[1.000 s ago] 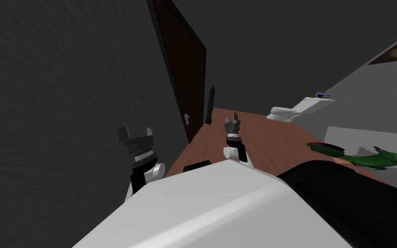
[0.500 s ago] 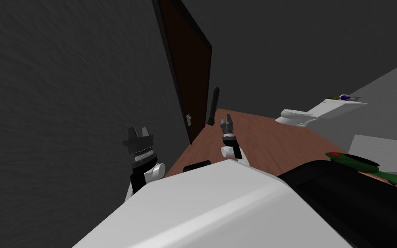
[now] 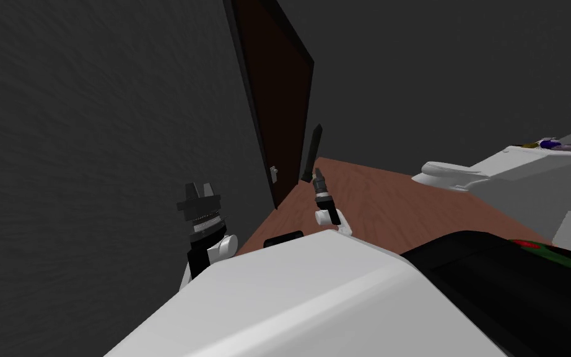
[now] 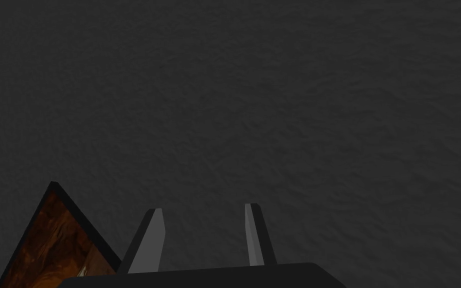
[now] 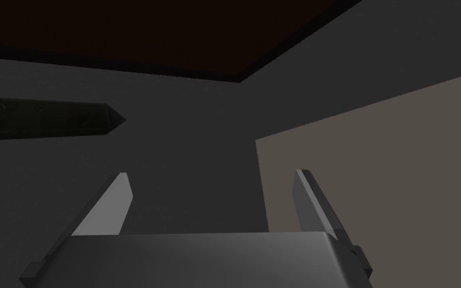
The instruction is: Pull the door open
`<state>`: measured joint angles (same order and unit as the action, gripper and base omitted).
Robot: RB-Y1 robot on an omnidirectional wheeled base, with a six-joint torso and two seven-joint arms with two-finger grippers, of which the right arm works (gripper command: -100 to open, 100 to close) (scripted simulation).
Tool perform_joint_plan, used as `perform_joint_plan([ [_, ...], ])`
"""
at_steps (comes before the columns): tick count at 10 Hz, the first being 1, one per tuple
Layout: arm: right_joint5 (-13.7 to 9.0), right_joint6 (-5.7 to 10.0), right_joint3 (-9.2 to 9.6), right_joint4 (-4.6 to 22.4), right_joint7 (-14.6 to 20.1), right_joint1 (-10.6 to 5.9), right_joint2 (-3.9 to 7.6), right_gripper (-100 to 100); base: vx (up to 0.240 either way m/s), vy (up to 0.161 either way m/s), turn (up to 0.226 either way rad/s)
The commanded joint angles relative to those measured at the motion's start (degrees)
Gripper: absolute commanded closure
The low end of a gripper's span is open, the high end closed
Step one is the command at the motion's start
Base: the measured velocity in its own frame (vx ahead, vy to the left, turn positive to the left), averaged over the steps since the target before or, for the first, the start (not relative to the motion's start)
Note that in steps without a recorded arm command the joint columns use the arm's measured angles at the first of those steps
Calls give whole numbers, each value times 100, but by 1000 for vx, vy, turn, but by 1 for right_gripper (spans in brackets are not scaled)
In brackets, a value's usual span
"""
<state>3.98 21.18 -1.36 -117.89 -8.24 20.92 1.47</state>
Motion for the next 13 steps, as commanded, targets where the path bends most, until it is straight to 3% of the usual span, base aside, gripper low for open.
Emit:
perform_joint_plan([
  [1, 191, 50, 51, 286, -254, -102, 80, -100, 78, -71, 131],
  [3, 313, 56, 87, 455, -408, -178, 123, -100, 69, -53, 104],
  [8, 968, 90, 276, 1330, -1216, -582, 332, -100, 76, -62, 149],
  [10, 1102, 97, 315, 1509, -1398, -664, 371, -100, 72, -74, 114],
  [13, 1500, 117, 430, 2003, -1898, -910, 483, -100, 60, -67, 146],
])
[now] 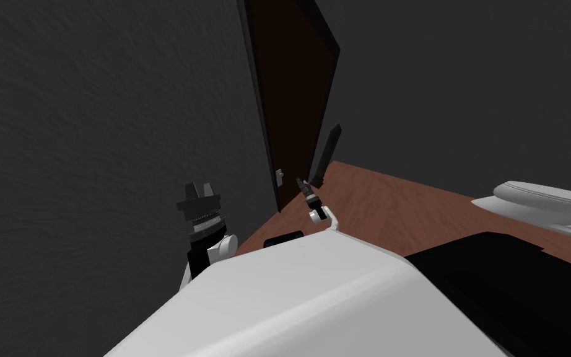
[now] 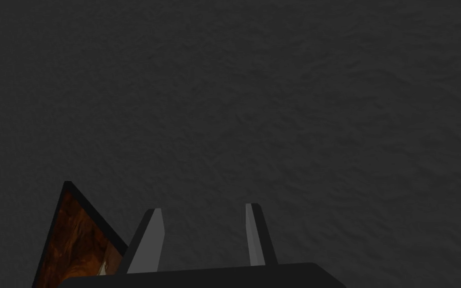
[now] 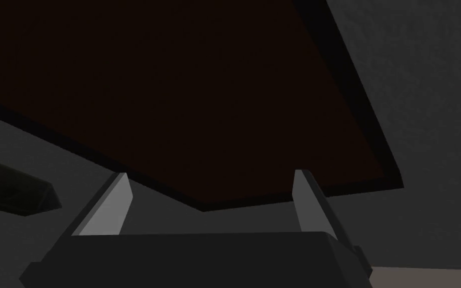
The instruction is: Pull the door open
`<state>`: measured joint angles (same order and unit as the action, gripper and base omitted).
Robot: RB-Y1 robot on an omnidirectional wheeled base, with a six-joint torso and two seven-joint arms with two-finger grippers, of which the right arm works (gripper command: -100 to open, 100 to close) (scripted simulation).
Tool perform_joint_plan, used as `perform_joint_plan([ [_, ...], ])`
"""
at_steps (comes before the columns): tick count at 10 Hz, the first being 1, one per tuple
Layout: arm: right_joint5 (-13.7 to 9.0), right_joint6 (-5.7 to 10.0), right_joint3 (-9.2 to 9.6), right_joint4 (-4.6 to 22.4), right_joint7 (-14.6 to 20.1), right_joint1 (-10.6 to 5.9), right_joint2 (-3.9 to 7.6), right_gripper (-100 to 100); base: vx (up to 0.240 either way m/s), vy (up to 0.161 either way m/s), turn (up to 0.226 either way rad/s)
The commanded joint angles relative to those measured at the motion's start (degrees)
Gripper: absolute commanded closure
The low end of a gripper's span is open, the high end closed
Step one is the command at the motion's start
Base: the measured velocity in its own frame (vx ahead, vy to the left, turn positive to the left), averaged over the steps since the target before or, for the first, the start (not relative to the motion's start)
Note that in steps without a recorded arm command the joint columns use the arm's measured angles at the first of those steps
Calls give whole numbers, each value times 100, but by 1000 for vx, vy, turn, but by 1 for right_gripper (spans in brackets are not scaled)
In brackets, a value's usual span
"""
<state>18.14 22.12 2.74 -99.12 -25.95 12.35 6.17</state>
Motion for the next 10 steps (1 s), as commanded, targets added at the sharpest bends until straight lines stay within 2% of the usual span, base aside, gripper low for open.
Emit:
perform_joint_plan([
  [1, 84, 23, 19, 164, -127, -53, 13, -100, 49, -52, 61],
  [3, 344, 36, 94, 510, -452, -213, 83, -100, 43, -57, 135],
  [4, 344, 36, 94, 510, -452, -213, 83, -100, 46, -60, 53],
  [10, 1033, 71, 293, 1432, -1318, -639, 257, -100, 67, -75, 134],
])
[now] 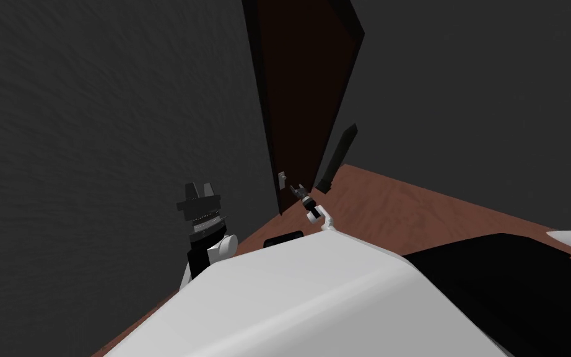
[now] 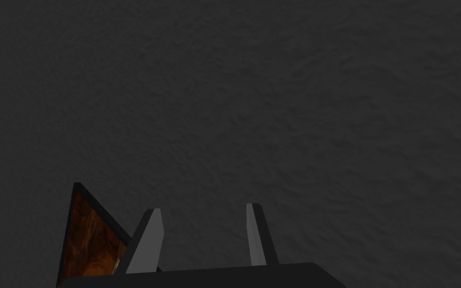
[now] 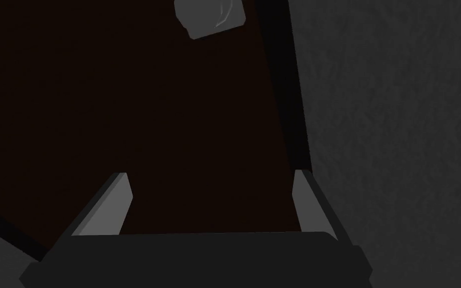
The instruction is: Pull the door open
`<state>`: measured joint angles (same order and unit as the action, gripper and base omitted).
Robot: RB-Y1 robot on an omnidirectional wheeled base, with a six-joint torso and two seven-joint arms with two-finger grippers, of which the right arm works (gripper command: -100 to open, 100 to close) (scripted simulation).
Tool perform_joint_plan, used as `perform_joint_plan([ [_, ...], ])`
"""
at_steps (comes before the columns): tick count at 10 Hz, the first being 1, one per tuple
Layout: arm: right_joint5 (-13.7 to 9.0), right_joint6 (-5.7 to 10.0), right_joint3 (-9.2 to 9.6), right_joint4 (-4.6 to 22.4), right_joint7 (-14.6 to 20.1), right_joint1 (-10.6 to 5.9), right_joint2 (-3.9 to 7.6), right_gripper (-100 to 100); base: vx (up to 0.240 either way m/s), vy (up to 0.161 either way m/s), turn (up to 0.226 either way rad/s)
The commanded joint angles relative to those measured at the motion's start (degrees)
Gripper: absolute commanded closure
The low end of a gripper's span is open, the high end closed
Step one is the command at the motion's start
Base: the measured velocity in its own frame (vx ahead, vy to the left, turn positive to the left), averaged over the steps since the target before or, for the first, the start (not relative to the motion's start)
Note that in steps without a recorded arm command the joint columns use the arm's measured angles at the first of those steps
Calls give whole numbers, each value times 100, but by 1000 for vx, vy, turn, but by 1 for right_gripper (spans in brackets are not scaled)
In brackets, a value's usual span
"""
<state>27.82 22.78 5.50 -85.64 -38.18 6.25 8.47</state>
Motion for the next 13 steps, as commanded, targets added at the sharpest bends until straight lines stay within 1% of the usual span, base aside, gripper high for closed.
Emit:
perform_joint_plan([
  [1, 161, 10, 46, 210, -214, -87, 50, -100, 64, -87, 121],
  [5, 489, 26, 141, 648, -626, -289, 126, -100, 65, -69, 95],
  [8, 668, 36, 192, 888, -851, -400, 166, -100, 47, -52, 78],
  [9, 629, 15, 188, 812, -787, -367, 149, -100, 22, -24, 21],
  [10, 564, 59, 0, 1014, -864, -479, 184, -100, -2, 32, 262],
  [11, 528, 79, -94, 1108, -891, -532, 200, -100, -6, 50, 304],
  [13, 444, 126, -313, 1329, -955, -657, 239, -100, -2, 56, 151],
])
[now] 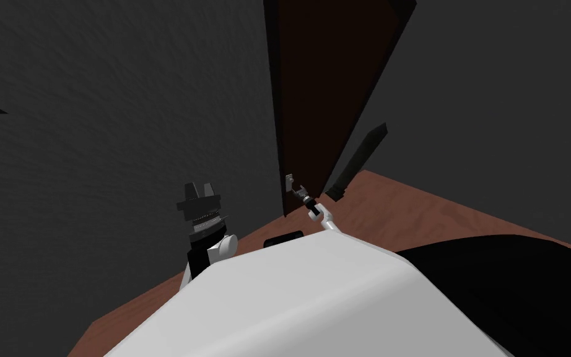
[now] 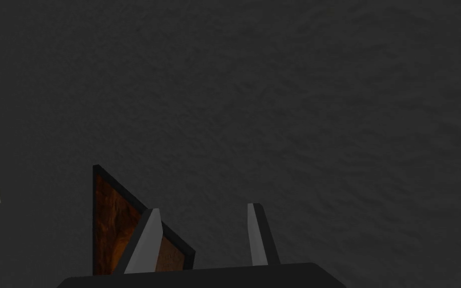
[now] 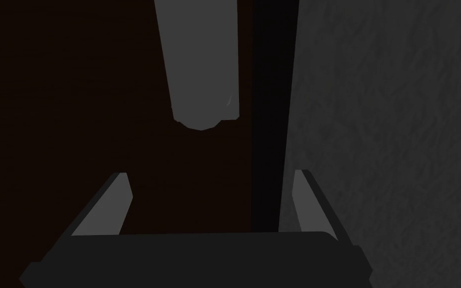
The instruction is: Pull the door open
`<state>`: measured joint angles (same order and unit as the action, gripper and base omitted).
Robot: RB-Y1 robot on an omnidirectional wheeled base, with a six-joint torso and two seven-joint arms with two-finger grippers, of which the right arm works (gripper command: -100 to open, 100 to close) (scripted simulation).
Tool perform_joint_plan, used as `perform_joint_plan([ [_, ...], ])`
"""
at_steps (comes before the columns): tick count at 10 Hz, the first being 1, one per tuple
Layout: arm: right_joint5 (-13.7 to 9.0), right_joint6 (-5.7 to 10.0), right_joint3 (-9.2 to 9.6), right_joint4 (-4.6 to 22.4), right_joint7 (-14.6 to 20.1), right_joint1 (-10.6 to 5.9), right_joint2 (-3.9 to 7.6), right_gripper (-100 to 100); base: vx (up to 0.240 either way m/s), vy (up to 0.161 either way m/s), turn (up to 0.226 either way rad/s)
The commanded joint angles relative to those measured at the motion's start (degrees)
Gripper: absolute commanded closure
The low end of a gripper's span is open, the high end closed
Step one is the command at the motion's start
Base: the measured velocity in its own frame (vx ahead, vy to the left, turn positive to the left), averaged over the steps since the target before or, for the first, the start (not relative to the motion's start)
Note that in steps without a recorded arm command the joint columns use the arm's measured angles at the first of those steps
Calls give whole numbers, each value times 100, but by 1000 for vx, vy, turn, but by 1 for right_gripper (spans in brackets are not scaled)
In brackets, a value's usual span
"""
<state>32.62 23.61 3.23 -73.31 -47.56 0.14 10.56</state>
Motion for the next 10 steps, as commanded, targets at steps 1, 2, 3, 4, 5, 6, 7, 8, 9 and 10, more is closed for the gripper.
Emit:
perform_joint_plan([
  [1, -83, 70, -209, 220, -53, -115, 52, -100, 17, 45, 210],
  [2, -133, 98, -339, 350, -90, -188, 75, -100, 29, 37, 159],
  [3, -184, 126, -471, 484, -129, -263, 98, -100, 38, 34, 207],
  [4, -184, 126, -471, 484, -129, -263, 98, -100, 31, 13, 100],
  [5, -235, 155, -604, 618, -168, -339, 122, -100, 29, 12, 119],
  [6, -285, 183, -736, 751, -206, -413, 145, -100, 46, 16, 231],
  [7, -334, 211, -864, 880, -244, -486, 168, -100, 48, 23, 209],
  [8, -381, 237, -985, 1002, -279, -555, 190, -100, 51, 13, 200],
  [9, -423, 261, -1097, 1115, -312, -619, 210, -100, 53, 14, 184],
  [10, -462, 282, -1198, 1217, -341, -676, 228, -100, 46, 12, 182],
])
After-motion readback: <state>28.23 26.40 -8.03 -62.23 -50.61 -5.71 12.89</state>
